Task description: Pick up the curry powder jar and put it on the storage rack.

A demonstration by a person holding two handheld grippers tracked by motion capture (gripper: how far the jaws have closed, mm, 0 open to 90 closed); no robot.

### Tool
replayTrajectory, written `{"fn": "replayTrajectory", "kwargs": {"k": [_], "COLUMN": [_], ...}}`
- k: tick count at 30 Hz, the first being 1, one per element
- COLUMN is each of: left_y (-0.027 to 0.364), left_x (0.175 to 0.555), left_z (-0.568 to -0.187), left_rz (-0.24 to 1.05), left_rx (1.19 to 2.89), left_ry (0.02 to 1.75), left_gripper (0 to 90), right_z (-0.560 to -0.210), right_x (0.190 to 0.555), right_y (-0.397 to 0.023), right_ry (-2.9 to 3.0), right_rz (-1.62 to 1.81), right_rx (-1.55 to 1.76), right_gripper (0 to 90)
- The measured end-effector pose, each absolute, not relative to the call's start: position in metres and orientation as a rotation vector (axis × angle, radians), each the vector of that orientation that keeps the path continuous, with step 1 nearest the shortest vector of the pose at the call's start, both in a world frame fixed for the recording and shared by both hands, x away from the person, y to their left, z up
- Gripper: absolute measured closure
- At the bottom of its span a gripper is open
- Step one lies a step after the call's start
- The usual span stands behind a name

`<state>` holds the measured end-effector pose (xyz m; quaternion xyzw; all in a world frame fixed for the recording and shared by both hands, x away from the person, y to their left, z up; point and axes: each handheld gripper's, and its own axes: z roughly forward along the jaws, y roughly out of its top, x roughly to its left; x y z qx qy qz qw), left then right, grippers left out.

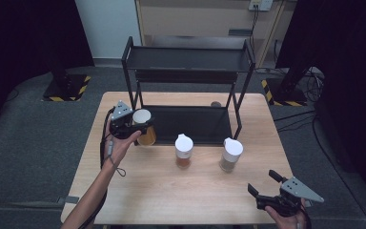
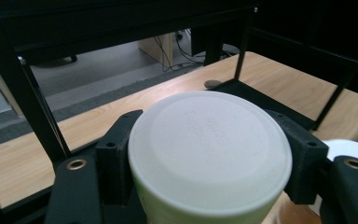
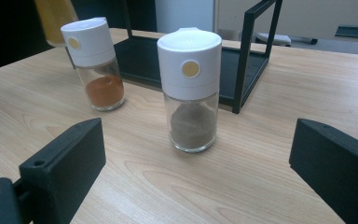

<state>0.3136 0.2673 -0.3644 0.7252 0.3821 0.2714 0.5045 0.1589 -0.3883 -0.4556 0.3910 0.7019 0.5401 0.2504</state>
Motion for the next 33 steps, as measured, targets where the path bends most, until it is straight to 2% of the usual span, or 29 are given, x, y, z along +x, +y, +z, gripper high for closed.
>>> {"fn": "replayTrajectory", "kwargs": {"k": [15, 33], "left_y": [0.243, 0.224], "left_x": [0.349, 0.373], "left_z": [-0.384, -0.41], "left_rz": [0.711, 0.763], "left_rx": [1.703, 1.671], "left_ry": [1.002, 1.087], "left_gripper": [32.1, 32.2], "right_z": [-0.456, -0.457], "right_x": [0.159, 0.16], "right_y": [-0.39, -0.392], "right_ry": [1.909, 1.911], "right_rz": [1.483, 1.499], "right_rx": [1.069, 1.074], "right_gripper": [4.2, 4.2]}}
